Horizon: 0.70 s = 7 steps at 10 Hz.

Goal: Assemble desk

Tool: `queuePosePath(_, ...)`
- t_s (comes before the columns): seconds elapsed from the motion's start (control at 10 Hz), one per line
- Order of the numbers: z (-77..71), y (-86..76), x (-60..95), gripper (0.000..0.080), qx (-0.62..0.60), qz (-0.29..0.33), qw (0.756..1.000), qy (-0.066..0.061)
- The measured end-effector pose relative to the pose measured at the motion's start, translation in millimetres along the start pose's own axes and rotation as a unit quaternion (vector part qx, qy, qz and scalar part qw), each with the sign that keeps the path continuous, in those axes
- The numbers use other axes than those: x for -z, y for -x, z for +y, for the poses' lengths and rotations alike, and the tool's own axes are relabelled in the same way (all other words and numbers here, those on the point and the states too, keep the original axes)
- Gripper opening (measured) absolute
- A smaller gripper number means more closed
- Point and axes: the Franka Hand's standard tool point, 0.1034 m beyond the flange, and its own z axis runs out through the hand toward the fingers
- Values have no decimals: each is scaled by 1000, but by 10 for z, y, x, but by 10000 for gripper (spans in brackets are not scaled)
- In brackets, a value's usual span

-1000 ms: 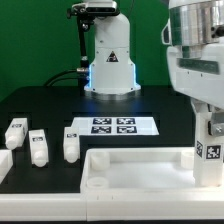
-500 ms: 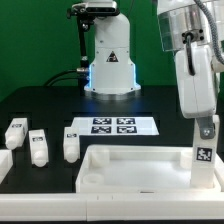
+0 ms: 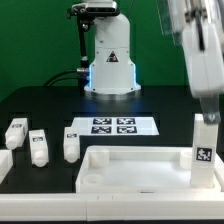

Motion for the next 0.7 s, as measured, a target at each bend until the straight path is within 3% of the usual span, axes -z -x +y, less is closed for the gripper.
queuePosePath(0.1,-45,3,77,647,18,-2,1000,-6)
queuePosePath(0.5,-21,-2,35,649,27,-1,1000,-3)
queuePosePath(0.7,-22,-142,87,649,85,1,996,-4)
